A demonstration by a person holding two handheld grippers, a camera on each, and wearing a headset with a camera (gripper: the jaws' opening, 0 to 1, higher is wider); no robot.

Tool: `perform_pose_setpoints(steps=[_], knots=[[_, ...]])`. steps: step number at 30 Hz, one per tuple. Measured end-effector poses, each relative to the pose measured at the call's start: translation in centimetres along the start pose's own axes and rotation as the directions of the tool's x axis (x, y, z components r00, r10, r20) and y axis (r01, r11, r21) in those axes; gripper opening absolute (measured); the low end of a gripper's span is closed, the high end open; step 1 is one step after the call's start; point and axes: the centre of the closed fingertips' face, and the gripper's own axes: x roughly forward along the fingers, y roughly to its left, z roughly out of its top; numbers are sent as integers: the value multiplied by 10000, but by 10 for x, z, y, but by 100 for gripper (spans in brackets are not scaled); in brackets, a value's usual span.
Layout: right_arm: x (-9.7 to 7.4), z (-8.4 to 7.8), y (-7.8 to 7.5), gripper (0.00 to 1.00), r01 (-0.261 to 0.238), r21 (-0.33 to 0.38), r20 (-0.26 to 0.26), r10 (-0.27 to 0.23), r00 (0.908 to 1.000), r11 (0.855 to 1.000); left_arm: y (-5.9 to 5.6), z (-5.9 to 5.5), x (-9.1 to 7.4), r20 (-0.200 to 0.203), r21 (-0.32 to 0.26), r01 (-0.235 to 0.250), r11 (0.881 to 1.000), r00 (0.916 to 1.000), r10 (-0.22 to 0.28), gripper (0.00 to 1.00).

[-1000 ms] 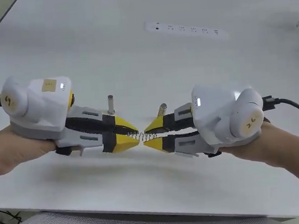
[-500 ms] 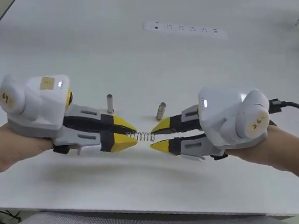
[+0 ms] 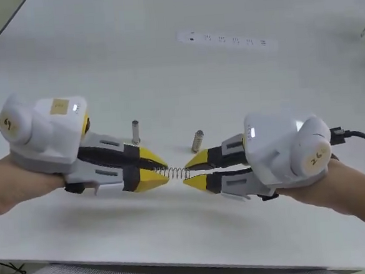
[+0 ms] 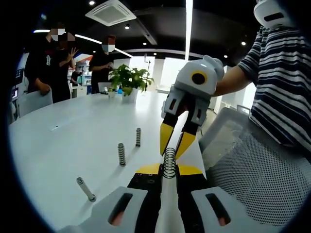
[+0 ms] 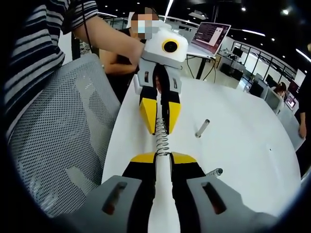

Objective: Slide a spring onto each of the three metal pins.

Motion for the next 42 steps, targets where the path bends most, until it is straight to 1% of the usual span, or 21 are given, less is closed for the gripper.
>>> perform_pose_setpoints(steps=[7, 13, 18, 23, 25, 32, 35, 38, 42], knots=[[-1, 1, -2, 12, -14, -25, 2, 14, 10000, 10000, 1, 2, 0, -6, 12, -32, 10000, 10000, 32, 7], [-2, 3, -2, 12, 11, 28, 87, -11, 10000, 10000, 2, 0, 0, -80, -2, -45, 10000, 10000, 45, 7], [-6, 8, -5, 11, 53, 93, 242, -55, 9997, 9999, 1, -2, 1, -193, 50, -41, 10000, 9998, 42, 7], [-7, 11, -6, 11, 61, 228, 370, -70, 9993, 9997, 1, 0, 0, -145, 107, -89, 9999, 9999, 90, 7], [-7, 12, -5, 12, 40, 403, 479, -60, 9988, 9992, 1, 0, -1, -191, 168, -76, 9998, 9998, 79, 7], [-7, 16, -4, 12, 51, 406, 582, -75, 9983, 9992, 0, -2, -1, -273, 201, -52, 9998, 9996, 57, 7], [-9, 24, -6, 12, 66, 570, 864, -115, 9962, 9984, -1, -3, 0, -312, 242, -11, 9997, 9995, 19, 7], [-9, 26, -5, 12, 79, 478, 873, -121, 9961, 9988, -1, -3, 0, -343, 326, -27, 9995, 9994, 38, 7], [-9, 30, -5, 12, 56, 596, 1039, -118, 9945, 9982, -1, -3, 0, -316, 308, -17, 9995, 9995, 27, 7]])
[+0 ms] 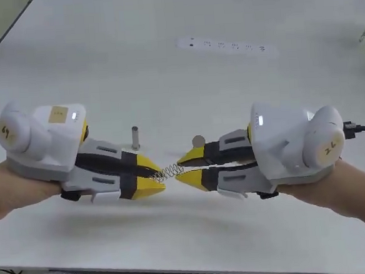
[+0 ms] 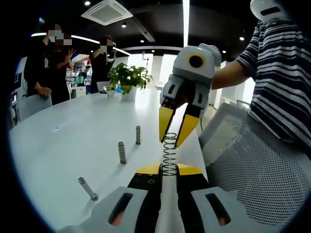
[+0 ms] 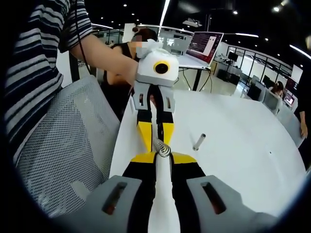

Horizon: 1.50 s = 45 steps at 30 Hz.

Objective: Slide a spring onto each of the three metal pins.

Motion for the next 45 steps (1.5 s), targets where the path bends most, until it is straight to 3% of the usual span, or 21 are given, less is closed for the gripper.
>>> perform_pose_setpoints(steps=[20, 32, 45], knots=[[11, 24, 4, 14, -126, 229, 706, 110, 9974, 9997, -3, -2, 5, -31, 69, 85, 9999, 10000, -85, 7], [16, 30, 4, 14, -237, 717, 947, 169, 9954, 9971, -2, -3, 3, 45, 45, 29, 10000, 10000, -29, 7], [15, 31, 4, 12, -80, 424, 1181, 30, 9930, 9991, 0, -1, 2, 330, -126, -109, 9999, 9994, 113, 7]])
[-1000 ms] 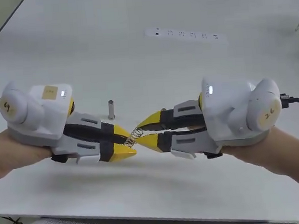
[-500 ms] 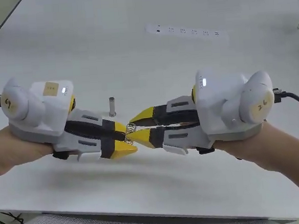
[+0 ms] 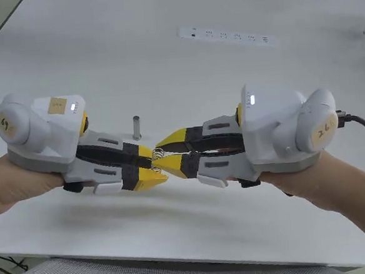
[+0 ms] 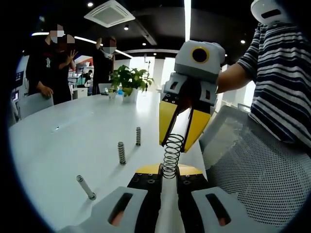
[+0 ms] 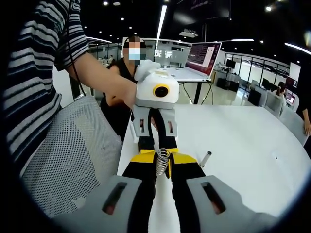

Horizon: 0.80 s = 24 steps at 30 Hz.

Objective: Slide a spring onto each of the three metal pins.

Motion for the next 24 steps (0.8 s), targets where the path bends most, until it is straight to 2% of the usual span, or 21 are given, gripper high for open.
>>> perform_pose_setpoints(steps=[14, 16, 24], knots=[[-2, 2, -1, 12, 123, -218, 74, -121, 9999, 9997, 1, 3, 0, 76, -223, -136, 9997, 9999, 137, 9], [-2, 2, -1, 12, 130, -230, 39, -129, 9999, 9997, 2, 3, 0, 91, -392, -173, 9991, 9998, 177, 11], [-2, 2, -4, 12, 197, -223, 8, -197, 9998, 9996, 3, 4, 0, 128, -388, -291, 9988, 9995, 296, 16]])
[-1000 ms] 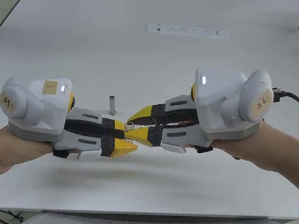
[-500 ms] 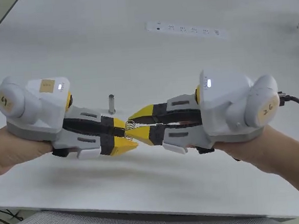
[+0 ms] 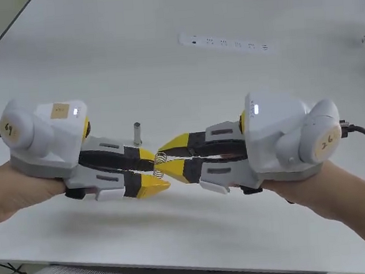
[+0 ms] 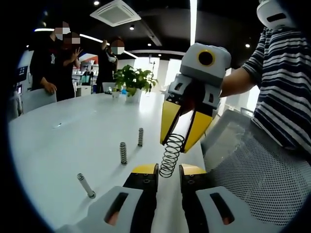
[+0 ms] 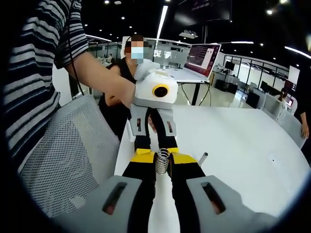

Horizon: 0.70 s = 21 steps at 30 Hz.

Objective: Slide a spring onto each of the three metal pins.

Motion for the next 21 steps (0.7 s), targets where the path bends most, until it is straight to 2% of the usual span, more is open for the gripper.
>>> perform_pose_setpoints(steps=[13, 21], knots=[[0, -1, -3, 12, 63, -84, -100, -64, 9999, 9999, 13, -2, -15, 136, -56, -765, 9971, 9970, 766, 30], [-1, -2, -5, 12, 138, -91, -148, -139, 9998, 9999, 24, -6, -32, 303, -73, -1486, 9889, 9884, 1487, 47]])
